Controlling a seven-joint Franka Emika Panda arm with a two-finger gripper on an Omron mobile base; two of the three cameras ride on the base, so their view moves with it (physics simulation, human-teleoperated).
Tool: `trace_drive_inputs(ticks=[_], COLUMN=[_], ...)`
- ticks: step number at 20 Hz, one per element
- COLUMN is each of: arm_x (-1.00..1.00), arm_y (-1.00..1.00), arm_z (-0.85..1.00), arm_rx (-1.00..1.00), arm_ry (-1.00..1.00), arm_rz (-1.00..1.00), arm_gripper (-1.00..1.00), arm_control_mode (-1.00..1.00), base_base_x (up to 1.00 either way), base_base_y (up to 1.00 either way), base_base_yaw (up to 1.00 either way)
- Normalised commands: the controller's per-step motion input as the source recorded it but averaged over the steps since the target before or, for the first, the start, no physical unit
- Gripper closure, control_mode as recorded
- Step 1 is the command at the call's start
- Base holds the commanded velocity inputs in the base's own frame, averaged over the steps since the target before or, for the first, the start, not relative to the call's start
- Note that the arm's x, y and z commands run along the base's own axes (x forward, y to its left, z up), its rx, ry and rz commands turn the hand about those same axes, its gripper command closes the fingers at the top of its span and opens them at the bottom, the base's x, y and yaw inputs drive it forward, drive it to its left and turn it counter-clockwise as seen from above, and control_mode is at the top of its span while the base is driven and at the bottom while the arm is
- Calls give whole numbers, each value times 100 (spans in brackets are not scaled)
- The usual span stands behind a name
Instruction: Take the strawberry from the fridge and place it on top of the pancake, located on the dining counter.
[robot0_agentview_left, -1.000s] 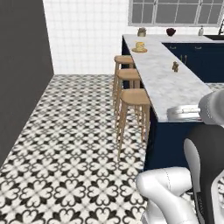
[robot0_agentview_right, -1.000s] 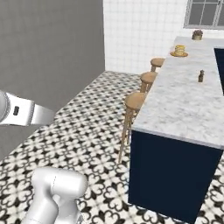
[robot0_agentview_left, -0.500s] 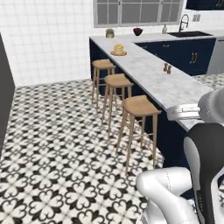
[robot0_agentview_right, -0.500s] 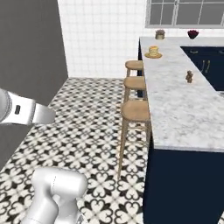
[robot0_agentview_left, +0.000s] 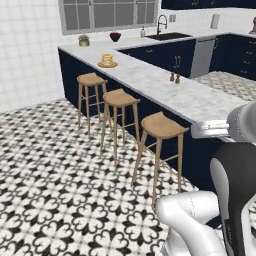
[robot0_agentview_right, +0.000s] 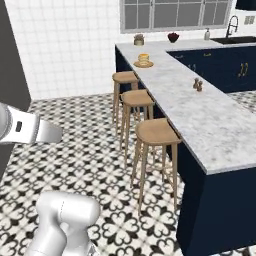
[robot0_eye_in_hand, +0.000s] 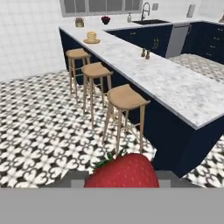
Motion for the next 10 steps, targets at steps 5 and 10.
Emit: trace_drive_inputs(ticks=[5,10], arm_x=[0,0], arm_y=[0,0], arm_z=[0,0], arm_rx=[0,0], arm_ry=[0,0], arm_rz=[0,0], arm_gripper=[100,100], arm_control_mode=[100,100], base_base_x=[66,79], base_base_y=[100,100], base_base_yaw=[-44,-42])
